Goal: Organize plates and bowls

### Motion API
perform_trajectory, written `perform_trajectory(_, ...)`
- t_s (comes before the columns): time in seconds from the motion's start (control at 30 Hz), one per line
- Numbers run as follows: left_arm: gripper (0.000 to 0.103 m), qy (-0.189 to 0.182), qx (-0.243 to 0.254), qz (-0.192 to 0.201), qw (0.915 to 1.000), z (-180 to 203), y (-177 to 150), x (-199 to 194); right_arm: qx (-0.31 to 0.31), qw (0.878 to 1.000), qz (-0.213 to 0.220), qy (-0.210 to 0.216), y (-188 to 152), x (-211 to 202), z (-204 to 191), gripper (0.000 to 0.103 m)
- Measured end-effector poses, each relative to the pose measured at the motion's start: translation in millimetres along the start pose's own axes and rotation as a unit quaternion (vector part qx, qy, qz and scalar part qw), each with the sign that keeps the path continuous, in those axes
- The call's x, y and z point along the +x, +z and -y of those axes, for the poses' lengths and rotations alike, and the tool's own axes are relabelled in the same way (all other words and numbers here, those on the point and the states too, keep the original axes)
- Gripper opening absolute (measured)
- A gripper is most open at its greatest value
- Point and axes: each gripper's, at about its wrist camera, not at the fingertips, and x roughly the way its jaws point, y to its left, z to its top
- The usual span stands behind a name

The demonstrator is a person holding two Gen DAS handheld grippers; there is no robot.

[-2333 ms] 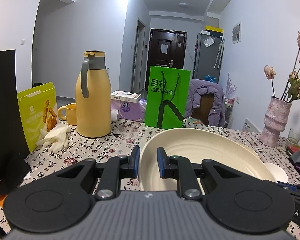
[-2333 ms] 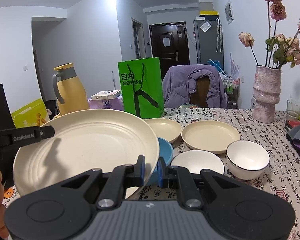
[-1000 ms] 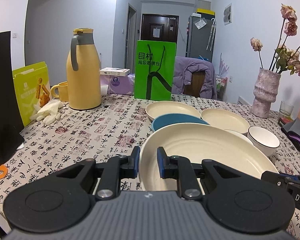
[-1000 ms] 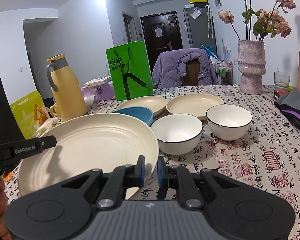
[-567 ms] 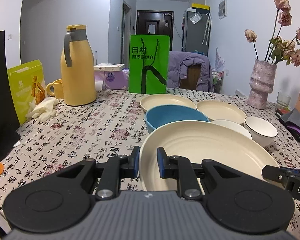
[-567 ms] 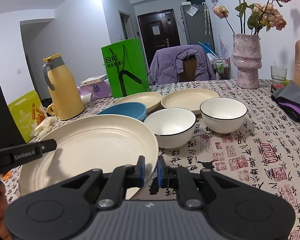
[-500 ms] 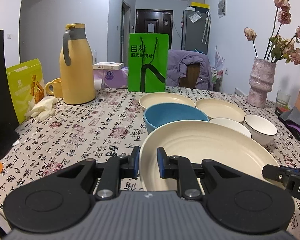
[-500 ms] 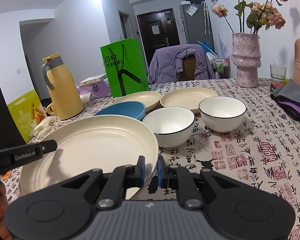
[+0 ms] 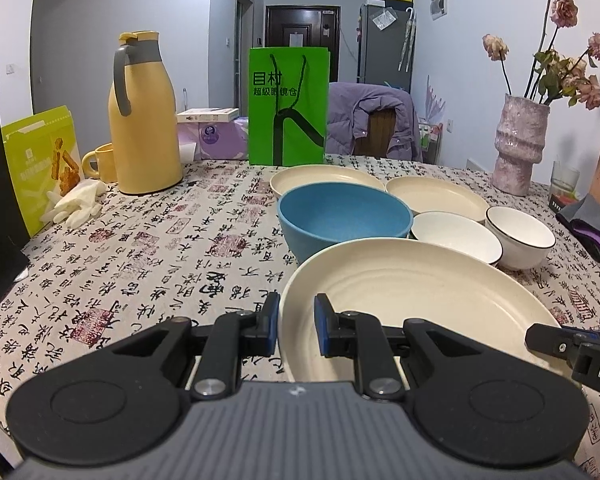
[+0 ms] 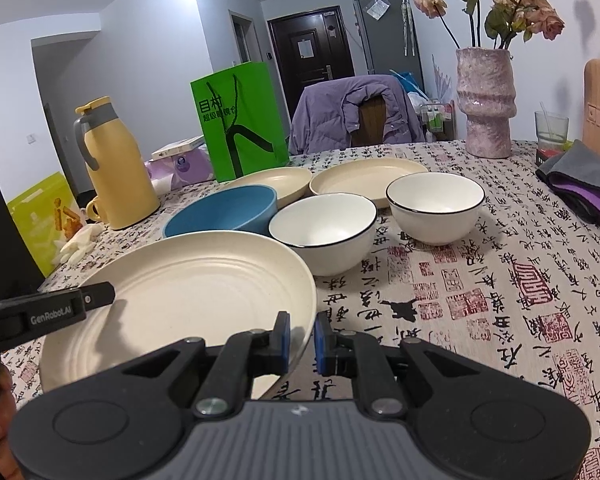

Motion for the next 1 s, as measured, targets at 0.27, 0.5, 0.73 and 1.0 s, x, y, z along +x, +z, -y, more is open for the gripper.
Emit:
perform_trajectory(0.27,0.018,0.0,0.004,-0.012,0.9999,3,-4,7,0.004,1.0,-0.007,-0.002,-3,5,4,0.012)
perform_trajectory(0.5,0.018,0.0,0.006,-0.022,0.9997,6,-8,13,0.007,1.0,-0.015,-0.003,-7,11,9,0.012)
perform_trajectory(0.73,0.018,-0.001,0.008,-0.029,0.9995,7,-12,19,0.011,1.0,-0.021,-0.004,-10,16,13,0.012)
perform_trajectory(1.0,0.018,-0.001,0.008,-0.042,0.9991,9,-16,27,0.015,0.999,-0.03,-0.005,-14,23,17,0.012)
